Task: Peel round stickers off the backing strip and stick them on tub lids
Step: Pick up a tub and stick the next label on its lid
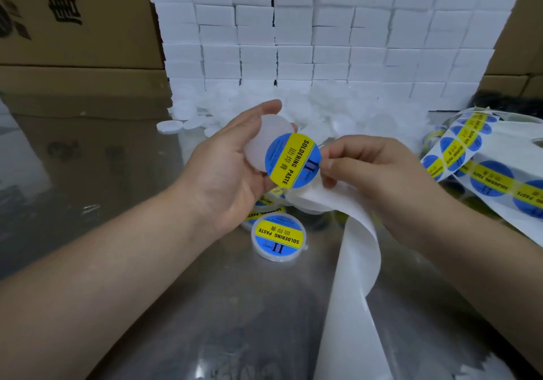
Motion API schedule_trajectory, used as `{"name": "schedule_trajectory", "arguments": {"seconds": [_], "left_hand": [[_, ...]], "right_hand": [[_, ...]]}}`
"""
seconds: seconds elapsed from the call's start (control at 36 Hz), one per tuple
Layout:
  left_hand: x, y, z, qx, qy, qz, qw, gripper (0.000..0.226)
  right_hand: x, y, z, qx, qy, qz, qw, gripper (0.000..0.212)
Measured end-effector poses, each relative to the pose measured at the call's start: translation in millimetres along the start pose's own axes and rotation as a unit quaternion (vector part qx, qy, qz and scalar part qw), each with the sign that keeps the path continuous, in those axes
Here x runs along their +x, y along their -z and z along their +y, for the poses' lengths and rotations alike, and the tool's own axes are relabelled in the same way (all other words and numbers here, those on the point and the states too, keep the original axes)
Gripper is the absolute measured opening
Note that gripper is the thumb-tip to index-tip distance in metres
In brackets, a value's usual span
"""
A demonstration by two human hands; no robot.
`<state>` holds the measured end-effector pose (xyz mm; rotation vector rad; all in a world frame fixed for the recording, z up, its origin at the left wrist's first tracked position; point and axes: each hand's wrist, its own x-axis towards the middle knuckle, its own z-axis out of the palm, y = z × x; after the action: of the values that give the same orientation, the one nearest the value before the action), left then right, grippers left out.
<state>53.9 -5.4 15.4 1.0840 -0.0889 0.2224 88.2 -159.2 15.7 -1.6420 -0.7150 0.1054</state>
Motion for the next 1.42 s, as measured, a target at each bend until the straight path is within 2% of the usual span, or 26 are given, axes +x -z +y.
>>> {"name": "schedule_trajectory", "arguments": {"seconds": [0.19,0.28,0.36,0.5,0.67,0.86,1.11,1.42], "left_hand": [[-0.3,1.4,-1.7,-0.009,0.006,-0.042,0.999,0.032],[-0.9,1.5,-3.0,0.008,0.005,-0.068,0.998,0.020],[-2.0,1.0,-3.1,0.014,0.001,-0.086,0.996,0.030],[-1.9,0.6,-5.6,0.027,-0.018,-0.080,0.996,0.018],[-2.0,-0.9,-7.9,0.053,-0.052,-0.074,0.994,0.034],[-2.5,-1.1,-9.4,0.068,-0.051,-0.070,0.994,0.025],[-1.9,-0.2,-10.8,0.070,-0.061,-0.078,0.993,0.034],[-3.0,-0.6,-10.3,0.080,-0.058,-0.075,0.992,0.027]], "right_hand": [[0.3,2.0,2.7,0.000,0.014,-0.034,0.999,0.032],[-0.3,1.3,3.1,0.001,0.018,-0.056,0.998,0.022],[0.2,1.2,3.9,0.005,0.013,-0.069,0.998,0.024],[0.8,1.1,4.9,-0.002,0.016,-0.075,0.997,0.027],[1.4,1.2,5.5,-0.012,0.017,-0.074,0.997,0.027],[0.6,1.8,5.9,-0.023,0.014,-0.083,0.996,0.026],[0.9,1.7,6.1,-0.025,0.011,-0.075,0.997,0.024],[-0.4,1.5,4.7,-0.016,0.007,-0.064,0.998,0.024]]}}
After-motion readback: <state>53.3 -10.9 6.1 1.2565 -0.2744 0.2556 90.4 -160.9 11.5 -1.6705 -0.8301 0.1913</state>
